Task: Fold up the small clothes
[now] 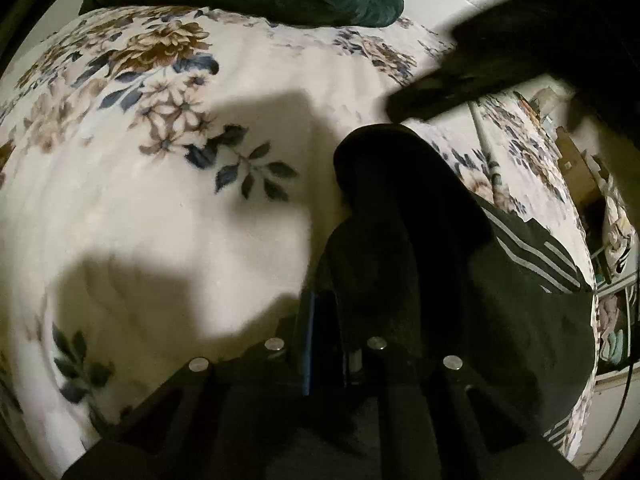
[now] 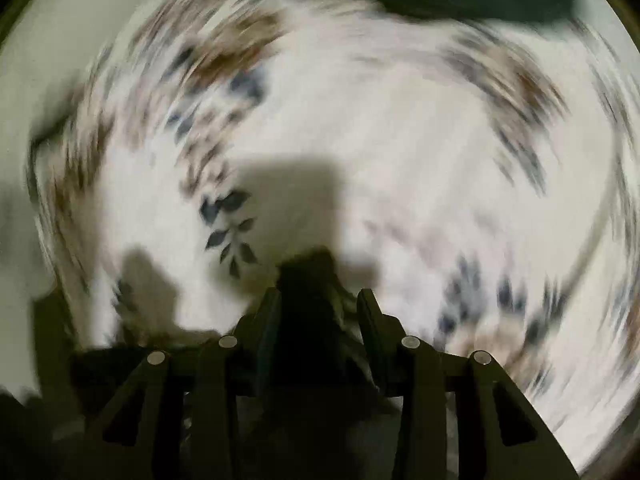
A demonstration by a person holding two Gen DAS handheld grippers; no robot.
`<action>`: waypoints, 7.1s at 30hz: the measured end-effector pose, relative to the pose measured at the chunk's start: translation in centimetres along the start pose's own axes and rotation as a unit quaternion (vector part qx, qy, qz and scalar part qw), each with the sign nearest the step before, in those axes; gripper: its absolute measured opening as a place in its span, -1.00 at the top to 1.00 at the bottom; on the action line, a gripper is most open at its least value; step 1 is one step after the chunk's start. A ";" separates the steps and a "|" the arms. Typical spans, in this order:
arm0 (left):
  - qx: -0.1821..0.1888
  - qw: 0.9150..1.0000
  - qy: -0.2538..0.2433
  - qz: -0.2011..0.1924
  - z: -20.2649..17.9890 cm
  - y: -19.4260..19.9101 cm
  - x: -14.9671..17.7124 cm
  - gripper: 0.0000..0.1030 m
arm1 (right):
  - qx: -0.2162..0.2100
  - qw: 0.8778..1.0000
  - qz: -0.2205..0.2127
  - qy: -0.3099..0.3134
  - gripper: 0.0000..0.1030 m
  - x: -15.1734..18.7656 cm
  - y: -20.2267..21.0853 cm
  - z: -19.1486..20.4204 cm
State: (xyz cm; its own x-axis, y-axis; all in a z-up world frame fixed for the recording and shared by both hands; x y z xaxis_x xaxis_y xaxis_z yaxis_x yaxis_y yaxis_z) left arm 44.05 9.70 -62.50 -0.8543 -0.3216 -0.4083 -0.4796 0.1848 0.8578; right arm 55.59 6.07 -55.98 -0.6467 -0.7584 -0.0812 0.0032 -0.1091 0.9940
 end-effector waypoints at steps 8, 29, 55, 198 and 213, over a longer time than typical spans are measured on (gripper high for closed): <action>0.010 1.000 0.019 -0.006 0.2 -0.2 0.2 0.90 | 0.099 0.980 0.107 0.135 0.76 -3.0 -6.0 3.3; 0.018 1.000 0.000 -0.006 0.3 0.3 0.7 0.92 | -0.397 0.686 -0.064 -0.606 0.81 7.5 -6.7 -13.8; 0.114 0.988 0.058 0.085 -1.8 -5.6 -10.8 0.11 | -0.102 0.903 -0.081 -0.410 0.74 15.3 -0.2 -16.2; -0.143 0.961 -0.153 0.182 -29.5 4.3 38.9 0.12 | -0.174 0.830 -0.128 -0.514 0.91 47.3 2.2 -34.1; -0.174 0.950 -0.169 0.195 -31.0 2.0 42.3 0.05 | -0.256 0.840 -0.080 -0.472 -0.12 55.0 2.1 -30.6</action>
State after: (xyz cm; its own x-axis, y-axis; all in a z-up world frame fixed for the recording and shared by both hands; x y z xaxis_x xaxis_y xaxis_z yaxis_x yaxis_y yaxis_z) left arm 13.20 -32.35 -68.41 -0.9973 0.0354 -0.0650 -0.0685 -0.1084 0.9917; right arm 43.35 -55.51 -60.63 -0.9860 0.1131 0.1227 0.0293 -0.6066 0.7945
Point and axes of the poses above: each gripper's, at about its wrist camera, not at the fingertips, and y roughly against the way its jaws point, z to its left, x to its underside, the point moved 6 cm from there along -y, roughly the way its jaws point, and after that the axes turned 1 degree about y, right-handed, at the moved point
